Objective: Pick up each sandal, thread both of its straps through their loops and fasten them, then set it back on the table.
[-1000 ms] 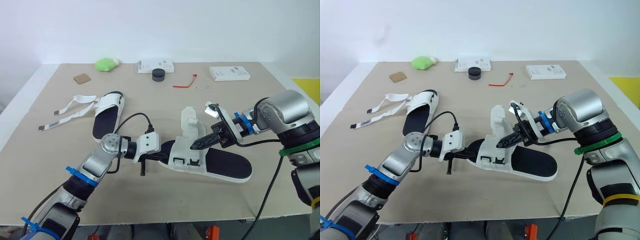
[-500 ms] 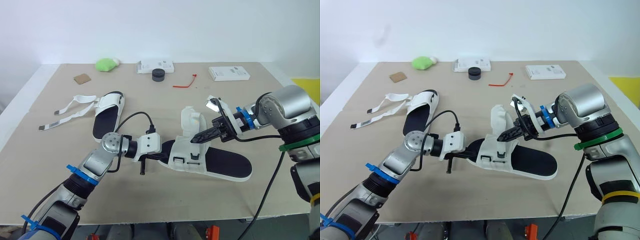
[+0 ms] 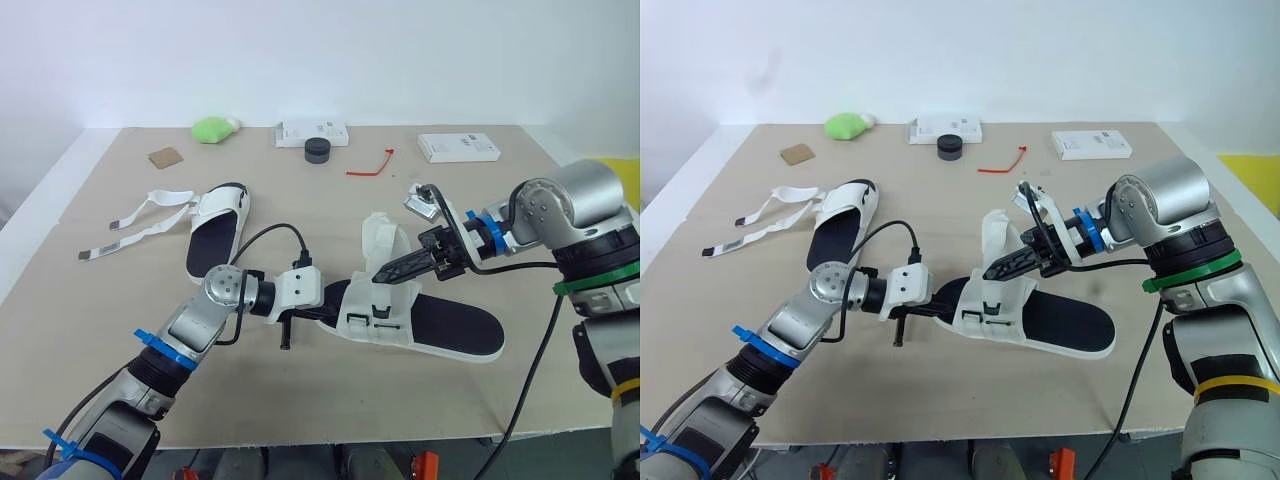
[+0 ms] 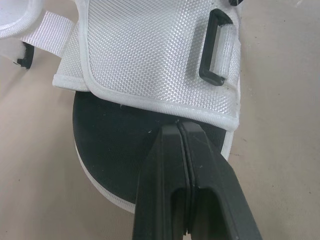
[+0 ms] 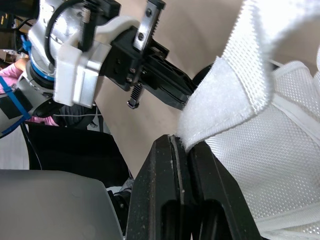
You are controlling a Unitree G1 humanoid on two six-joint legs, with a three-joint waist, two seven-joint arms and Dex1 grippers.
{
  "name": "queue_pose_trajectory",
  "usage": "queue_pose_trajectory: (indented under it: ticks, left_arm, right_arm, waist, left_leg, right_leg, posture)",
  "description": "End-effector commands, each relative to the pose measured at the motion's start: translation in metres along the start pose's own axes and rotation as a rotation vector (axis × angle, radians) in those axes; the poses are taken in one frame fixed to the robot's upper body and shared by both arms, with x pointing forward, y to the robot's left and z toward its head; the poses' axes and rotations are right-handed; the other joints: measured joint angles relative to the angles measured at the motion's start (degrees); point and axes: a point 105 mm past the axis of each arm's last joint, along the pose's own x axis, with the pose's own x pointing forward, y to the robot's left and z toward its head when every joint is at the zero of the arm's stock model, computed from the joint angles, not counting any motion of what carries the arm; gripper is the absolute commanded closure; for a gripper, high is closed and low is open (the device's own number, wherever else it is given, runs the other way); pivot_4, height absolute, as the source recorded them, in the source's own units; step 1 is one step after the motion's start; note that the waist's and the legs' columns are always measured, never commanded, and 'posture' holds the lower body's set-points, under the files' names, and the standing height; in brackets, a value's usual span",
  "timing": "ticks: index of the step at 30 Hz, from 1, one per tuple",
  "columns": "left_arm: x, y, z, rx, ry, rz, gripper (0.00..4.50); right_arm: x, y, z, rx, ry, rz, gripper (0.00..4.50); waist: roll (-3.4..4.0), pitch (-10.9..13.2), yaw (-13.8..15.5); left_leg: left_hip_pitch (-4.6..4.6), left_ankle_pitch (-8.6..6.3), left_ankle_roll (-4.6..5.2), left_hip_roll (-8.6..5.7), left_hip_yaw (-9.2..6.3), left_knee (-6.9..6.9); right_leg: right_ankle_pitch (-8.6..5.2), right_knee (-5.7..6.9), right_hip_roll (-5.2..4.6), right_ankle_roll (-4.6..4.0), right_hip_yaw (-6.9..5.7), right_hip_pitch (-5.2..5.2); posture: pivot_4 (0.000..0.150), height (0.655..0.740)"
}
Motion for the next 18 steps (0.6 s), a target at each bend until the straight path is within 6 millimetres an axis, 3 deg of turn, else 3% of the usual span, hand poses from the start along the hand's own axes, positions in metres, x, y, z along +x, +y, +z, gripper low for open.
queue_pose_trajectory:
  ticks: [1, 18]
  left_arm:
    - [0.004, -0.006, -0.02, -0.038, 0.08, -0.014, 4.5]
    - [0.001, -0.004, -0.019, -0.044, 0.078, -0.009, 4.5]
  right_arm:
    - [-0.004, 0.004, -0.004, -0.03, 0.005, -0.008, 4.46]
    - [-0.001, -0.006, -0.008, -0.03, -0.002, -0.031, 4.46]
  waist:
    - [0.0, 0.0, 0.01]
    - [0.01, 0.0, -0.02]
  left_leg:
    - [0.0, 0.0, 0.0, 0.0, -0.02, 0.0]
    - [0.0, 0.0, 0.0, 0.0, -0.02, 0.01]
  right_leg:
    - [-0.01, 0.0, 0.0, 0.0, 0.0, 0.0]
    - [0.0, 0.0, 0.02, 0.01, 0.0, 0.0]
  posture:
    - [0.15, 0.74]
    - [0.15, 0.74]
